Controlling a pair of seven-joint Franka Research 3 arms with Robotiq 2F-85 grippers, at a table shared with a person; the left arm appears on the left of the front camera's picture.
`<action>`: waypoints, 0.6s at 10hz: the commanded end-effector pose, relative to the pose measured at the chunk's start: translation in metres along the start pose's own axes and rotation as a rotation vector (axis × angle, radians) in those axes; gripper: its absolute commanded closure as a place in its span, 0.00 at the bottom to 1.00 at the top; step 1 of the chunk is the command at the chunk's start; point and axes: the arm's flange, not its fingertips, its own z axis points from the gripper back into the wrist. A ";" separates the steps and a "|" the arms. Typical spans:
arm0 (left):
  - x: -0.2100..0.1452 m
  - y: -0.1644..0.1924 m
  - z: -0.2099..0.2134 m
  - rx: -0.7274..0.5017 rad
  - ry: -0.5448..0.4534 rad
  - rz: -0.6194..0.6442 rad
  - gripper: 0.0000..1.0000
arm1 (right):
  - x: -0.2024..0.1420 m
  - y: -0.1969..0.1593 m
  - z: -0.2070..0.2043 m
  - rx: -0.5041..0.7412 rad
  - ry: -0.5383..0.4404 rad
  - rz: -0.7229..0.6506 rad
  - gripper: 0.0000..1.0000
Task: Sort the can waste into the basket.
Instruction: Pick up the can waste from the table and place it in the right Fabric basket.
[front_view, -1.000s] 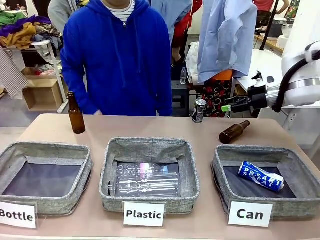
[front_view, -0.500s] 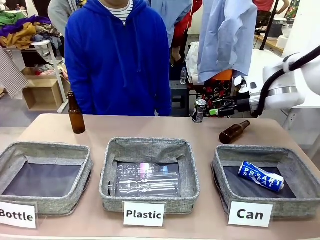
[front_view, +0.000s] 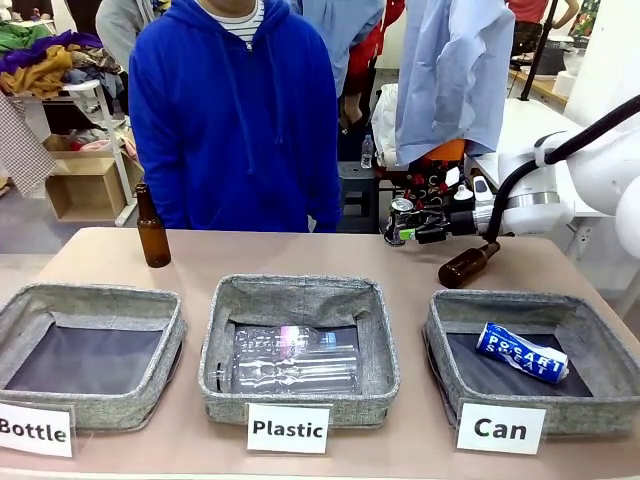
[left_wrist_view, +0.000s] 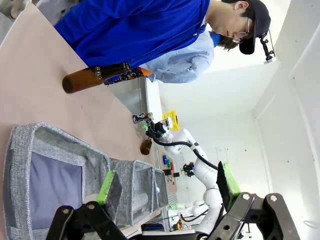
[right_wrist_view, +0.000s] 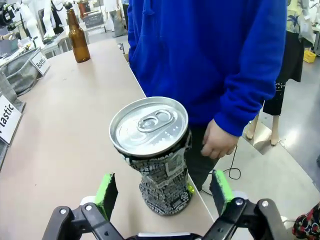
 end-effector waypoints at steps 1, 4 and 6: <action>-0.002 -0.002 0.001 -0.010 0.003 -0.011 0.00 | 0.007 -0.010 -0.009 0.017 -0.016 -0.030 0.00; -0.002 -0.002 0.001 -0.010 0.003 -0.011 0.00 | 0.011 -0.009 -0.014 0.026 -0.040 -0.037 0.45; -0.002 -0.002 0.001 -0.010 0.003 -0.011 0.00 | 0.019 -0.001 0.016 -0.030 -0.008 -0.050 0.45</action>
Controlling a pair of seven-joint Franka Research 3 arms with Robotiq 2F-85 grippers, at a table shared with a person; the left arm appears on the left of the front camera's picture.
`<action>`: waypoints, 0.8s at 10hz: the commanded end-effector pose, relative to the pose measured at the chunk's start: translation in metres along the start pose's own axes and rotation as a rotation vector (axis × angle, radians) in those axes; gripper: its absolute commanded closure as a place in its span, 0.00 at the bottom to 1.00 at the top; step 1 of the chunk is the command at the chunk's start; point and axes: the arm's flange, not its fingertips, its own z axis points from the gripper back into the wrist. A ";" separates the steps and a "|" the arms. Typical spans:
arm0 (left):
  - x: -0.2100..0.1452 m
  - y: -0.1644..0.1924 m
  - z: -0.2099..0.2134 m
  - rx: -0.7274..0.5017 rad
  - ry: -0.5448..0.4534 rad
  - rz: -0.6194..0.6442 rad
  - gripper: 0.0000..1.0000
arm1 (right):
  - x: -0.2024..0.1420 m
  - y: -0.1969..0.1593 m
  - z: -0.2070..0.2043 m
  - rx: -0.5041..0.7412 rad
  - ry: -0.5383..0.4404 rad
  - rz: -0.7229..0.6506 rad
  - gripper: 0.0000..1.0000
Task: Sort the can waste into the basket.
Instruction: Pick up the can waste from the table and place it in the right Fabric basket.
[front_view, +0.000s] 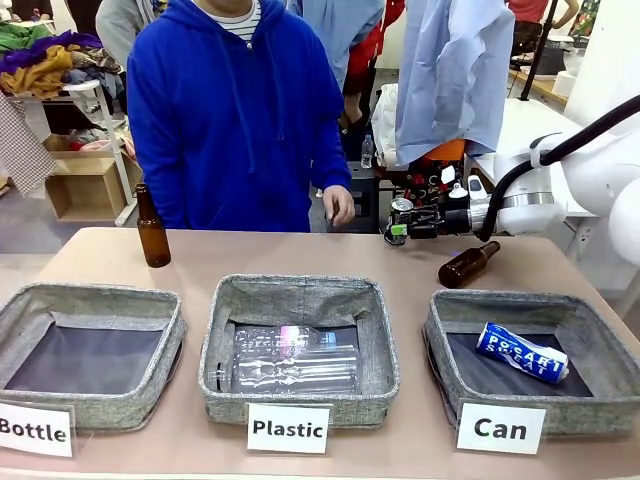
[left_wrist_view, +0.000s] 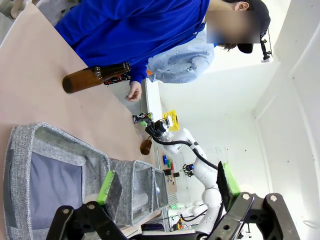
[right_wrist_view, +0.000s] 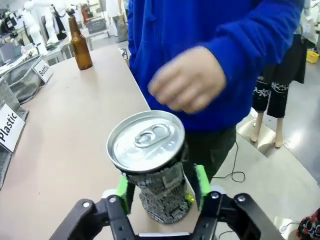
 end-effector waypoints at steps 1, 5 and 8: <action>-0.002 -0.002 0.001 -0.010 0.003 -0.011 0.00 | 0.024 0.015 0.046 -0.098 -0.002 -0.007 0.45; -0.002 -0.002 0.001 -0.010 0.003 -0.011 0.00 | 0.055 0.106 0.163 0.021 0.096 -0.074 0.00; -0.002 -0.002 0.001 -0.010 0.003 -0.011 0.00 | 0.061 0.136 0.208 0.035 0.057 -0.102 0.00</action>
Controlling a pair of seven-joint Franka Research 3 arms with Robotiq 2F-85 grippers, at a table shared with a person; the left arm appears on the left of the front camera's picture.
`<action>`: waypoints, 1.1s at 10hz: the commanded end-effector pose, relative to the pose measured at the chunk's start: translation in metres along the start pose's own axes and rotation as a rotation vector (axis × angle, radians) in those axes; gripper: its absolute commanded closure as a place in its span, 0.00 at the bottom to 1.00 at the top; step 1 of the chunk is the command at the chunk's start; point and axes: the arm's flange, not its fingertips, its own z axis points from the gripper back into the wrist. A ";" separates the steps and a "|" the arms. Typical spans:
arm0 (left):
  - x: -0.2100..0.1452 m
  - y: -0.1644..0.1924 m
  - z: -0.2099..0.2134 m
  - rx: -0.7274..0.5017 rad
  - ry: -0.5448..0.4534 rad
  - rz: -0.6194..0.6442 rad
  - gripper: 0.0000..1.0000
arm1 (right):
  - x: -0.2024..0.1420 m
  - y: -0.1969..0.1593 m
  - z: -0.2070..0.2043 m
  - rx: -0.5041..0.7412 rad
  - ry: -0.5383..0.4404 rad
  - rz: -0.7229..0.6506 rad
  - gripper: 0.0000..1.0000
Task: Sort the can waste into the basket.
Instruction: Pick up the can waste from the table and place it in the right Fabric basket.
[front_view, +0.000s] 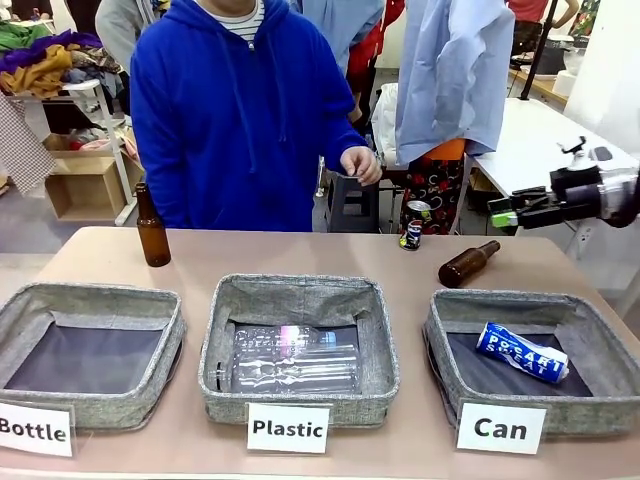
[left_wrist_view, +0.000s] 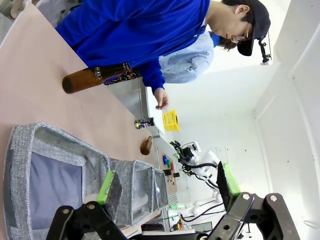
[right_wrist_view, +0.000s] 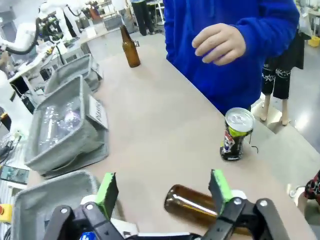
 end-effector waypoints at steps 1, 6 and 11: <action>-0.002 -0.002 0.001 -0.010 0.004 -0.010 0.00 | 0.001 0.013 0.021 0.021 0.002 -0.073 0.00; -0.002 -0.002 0.001 -0.010 0.004 -0.010 0.00 | -0.003 0.116 0.103 -0.197 0.130 -0.434 0.00; -0.002 -0.002 0.001 -0.010 0.004 -0.010 0.00 | -0.011 0.117 0.118 -0.234 0.085 -0.554 0.00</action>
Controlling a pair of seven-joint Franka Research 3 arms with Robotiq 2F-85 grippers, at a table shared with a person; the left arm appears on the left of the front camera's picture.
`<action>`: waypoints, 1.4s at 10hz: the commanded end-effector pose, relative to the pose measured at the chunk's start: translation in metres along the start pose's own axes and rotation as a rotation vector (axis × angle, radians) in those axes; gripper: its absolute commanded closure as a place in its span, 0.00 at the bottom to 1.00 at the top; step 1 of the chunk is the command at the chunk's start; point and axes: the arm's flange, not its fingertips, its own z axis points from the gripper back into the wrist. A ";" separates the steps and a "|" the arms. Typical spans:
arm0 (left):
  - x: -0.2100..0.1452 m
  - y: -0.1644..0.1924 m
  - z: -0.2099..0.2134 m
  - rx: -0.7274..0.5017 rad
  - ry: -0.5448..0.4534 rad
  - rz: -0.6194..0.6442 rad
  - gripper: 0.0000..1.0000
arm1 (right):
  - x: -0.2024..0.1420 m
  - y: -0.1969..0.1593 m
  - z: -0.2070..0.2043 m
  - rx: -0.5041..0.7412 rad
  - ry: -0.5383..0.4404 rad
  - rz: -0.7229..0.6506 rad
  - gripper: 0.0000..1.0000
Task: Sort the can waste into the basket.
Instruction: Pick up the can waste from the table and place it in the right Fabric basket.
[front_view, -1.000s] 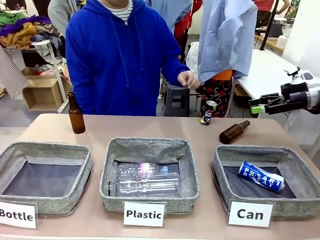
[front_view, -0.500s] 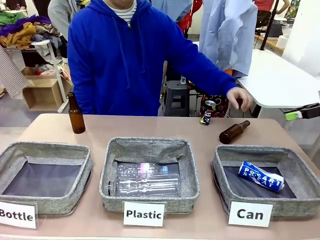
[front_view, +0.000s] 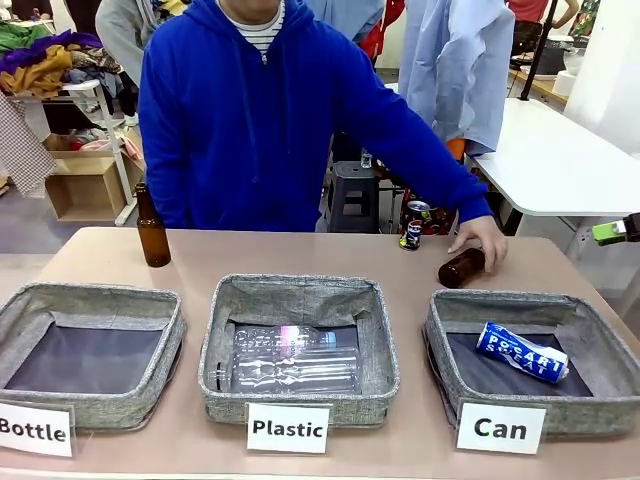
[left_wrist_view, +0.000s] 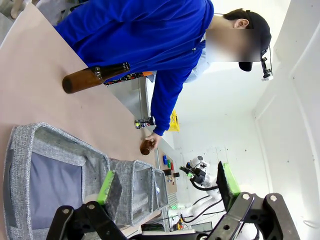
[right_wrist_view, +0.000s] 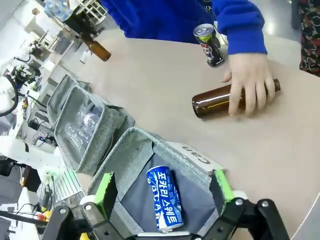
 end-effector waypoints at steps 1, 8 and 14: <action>-0.002 -0.002 0.001 -0.010 0.004 -0.011 0.00 | 0.007 -0.008 -0.002 0.006 -0.022 -0.024 0.00; -0.002 -0.002 0.001 -0.010 0.004 -0.011 0.00 | 0.005 -0.021 -0.008 0.000 -0.040 -0.038 0.00; -0.002 -0.002 0.001 -0.010 0.004 -0.011 0.00 | 0.033 -0.036 -0.017 0.003 -0.022 -0.058 0.00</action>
